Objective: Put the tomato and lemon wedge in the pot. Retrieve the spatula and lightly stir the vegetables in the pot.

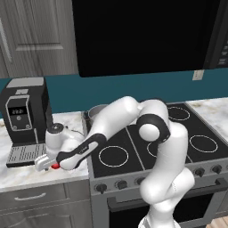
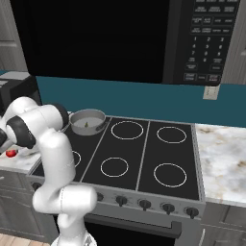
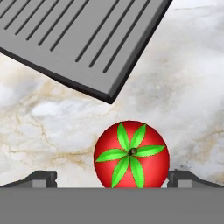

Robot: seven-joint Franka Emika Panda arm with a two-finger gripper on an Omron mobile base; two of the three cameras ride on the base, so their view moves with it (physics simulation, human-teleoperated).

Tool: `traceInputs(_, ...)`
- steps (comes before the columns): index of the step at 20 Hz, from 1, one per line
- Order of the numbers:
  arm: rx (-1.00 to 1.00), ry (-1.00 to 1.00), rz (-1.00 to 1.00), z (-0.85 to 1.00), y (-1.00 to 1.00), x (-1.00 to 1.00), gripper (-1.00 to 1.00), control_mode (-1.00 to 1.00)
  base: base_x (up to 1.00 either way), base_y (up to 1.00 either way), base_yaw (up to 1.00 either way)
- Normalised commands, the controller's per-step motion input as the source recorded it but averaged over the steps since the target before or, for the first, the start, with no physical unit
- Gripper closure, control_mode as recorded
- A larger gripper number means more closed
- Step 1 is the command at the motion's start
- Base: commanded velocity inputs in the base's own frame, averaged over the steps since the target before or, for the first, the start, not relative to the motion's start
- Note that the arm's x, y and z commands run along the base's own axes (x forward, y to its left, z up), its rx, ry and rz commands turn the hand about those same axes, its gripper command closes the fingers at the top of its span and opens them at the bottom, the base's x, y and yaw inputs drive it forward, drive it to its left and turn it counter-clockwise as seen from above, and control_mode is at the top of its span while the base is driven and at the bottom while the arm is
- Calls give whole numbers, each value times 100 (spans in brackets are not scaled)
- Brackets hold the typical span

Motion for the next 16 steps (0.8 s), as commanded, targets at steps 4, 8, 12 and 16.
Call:
traceInputs(4,0,3,0,0,-9,10,-100,-100,0,0,0)
traceInputs(8,0,7,0,0,-9,25,-100,-100,0,0,0)
traceInputs(12,0,9,0,0,-3,14,-100,-100,0,0,0)
traceInputs(16,0,8,0,-3,3,0,-100,-100,0,0,0)
